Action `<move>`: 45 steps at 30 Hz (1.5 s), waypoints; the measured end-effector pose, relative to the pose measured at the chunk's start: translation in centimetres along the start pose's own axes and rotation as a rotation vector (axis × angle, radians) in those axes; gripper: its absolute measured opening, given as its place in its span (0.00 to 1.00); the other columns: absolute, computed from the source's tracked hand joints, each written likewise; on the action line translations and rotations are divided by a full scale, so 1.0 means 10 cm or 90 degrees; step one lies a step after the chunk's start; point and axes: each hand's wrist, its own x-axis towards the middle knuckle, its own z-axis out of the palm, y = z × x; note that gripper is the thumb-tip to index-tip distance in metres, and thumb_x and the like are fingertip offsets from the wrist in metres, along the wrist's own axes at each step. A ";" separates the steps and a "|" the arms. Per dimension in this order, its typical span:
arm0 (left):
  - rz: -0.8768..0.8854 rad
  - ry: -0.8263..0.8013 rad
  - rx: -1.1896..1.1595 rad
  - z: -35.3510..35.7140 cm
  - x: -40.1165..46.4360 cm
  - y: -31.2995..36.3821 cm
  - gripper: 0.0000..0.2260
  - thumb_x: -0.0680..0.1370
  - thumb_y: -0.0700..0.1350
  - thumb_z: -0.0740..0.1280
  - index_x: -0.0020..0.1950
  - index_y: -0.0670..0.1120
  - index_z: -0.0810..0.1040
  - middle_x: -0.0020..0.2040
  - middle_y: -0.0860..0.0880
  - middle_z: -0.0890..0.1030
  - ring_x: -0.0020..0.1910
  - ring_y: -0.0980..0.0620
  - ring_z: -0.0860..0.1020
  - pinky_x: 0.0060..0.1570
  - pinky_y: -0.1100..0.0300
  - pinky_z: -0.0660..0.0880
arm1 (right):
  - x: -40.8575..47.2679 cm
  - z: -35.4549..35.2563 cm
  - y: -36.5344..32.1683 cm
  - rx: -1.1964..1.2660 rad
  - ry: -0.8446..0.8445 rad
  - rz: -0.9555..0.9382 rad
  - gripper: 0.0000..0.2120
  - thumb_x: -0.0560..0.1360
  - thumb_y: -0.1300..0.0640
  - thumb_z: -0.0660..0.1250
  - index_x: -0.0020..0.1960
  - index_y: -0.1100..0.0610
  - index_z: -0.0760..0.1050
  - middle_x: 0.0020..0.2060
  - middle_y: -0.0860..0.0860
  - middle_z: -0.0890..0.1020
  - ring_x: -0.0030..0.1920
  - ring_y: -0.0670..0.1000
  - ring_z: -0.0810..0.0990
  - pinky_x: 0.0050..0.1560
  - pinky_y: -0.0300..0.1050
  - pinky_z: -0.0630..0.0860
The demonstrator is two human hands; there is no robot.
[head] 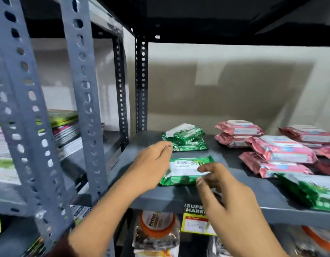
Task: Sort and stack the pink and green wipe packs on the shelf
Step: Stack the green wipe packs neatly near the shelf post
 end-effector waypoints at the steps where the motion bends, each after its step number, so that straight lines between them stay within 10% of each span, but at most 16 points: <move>1: -0.009 -0.027 0.024 0.01 0.04 0.03 0.18 0.83 0.56 0.52 0.63 0.52 0.77 0.58 0.54 0.81 0.56 0.52 0.76 0.54 0.60 0.71 | 0.01 0.01 -0.02 -0.002 -0.035 0.017 0.07 0.78 0.49 0.64 0.55 0.42 0.71 0.43 0.42 0.83 0.45 0.43 0.81 0.48 0.47 0.77; 9: 0.029 -0.021 -0.126 0.02 -0.30 0.03 0.19 0.79 0.56 0.52 0.51 0.53 0.82 0.43 0.52 0.88 0.56 0.55 0.80 0.66 0.47 0.69 | 0.18 -0.10 0.12 -0.149 -0.101 0.067 0.21 0.75 0.30 0.50 0.56 0.43 0.69 0.48 0.44 0.81 0.58 0.51 0.75 0.58 0.53 0.62; 13: 0.029 0.070 -0.252 0.08 -0.30 0.00 0.13 0.77 0.50 0.59 0.45 0.53 0.84 0.36 0.48 0.87 0.41 0.35 0.83 0.50 0.37 0.78 | 0.27 -0.10 0.14 -0.261 -0.122 0.049 0.38 0.62 0.19 0.50 0.64 0.39 0.68 0.65 0.42 0.70 0.70 0.49 0.61 0.65 0.59 0.60; 17: 0.073 0.148 -0.092 0.08 -0.18 -0.05 0.08 0.78 0.47 0.65 0.49 0.59 0.82 0.44 0.55 0.86 0.38 0.48 0.81 0.40 0.48 0.79 | 0.32 -0.10 0.12 -0.292 -0.122 0.003 0.30 0.68 0.27 0.60 0.65 0.39 0.68 0.61 0.42 0.72 0.66 0.50 0.66 0.61 0.56 0.60; 22: 0.057 0.001 0.108 0.21 -0.25 -0.02 0.19 0.78 0.54 0.66 0.70 0.57 0.75 0.73 0.63 0.69 0.70 0.56 0.70 0.71 0.57 0.65 | 0.67 -0.23 0.37 -0.197 -0.279 -0.045 0.25 0.73 0.41 0.68 0.68 0.35 0.67 0.68 0.40 0.74 0.71 0.49 0.69 0.67 0.58 0.67; 33: 0.015 0.096 0.262 0.36 -0.38 0.07 0.22 0.76 0.53 0.70 0.69 0.51 0.77 0.72 0.53 0.75 0.69 0.46 0.74 0.69 0.52 0.67 | 0.50 -0.41 0.42 -0.181 -0.204 -0.198 0.24 0.79 0.50 0.65 0.73 0.39 0.66 0.75 0.44 0.68 0.76 0.46 0.64 0.74 0.53 0.64; 38: 0.188 0.244 0.089 0.65 -0.57 0.18 0.18 0.73 0.50 0.68 0.62 0.54 0.80 0.71 0.61 0.72 0.71 0.76 0.57 0.68 0.46 0.70 | -0.10 -1.45 1.01 -0.108 0.088 -0.115 0.30 0.66 0.33 0.71 0.67 0.36 0.72 0.71 0.35 0.71 0.73 0.36 0.65 0.73 0.49 0.65; 45: 0.179 0.175 -0.021 0.73 -0.25 0.10 0.30 0.70 0.67 0.65 0.64 0.50 0.79 0.59 0.74 0.77 0.65 0.79 0.65 0.74 0.60 0.60 | 0.00 -2.01 1.80 -0.132 -0.134 0.073 0.43 0.56 0.47 0.85 0.66 0.31 0.70 0.67 0.31 0.71 0.68 0.36 0.70 0.70 0.45 0.69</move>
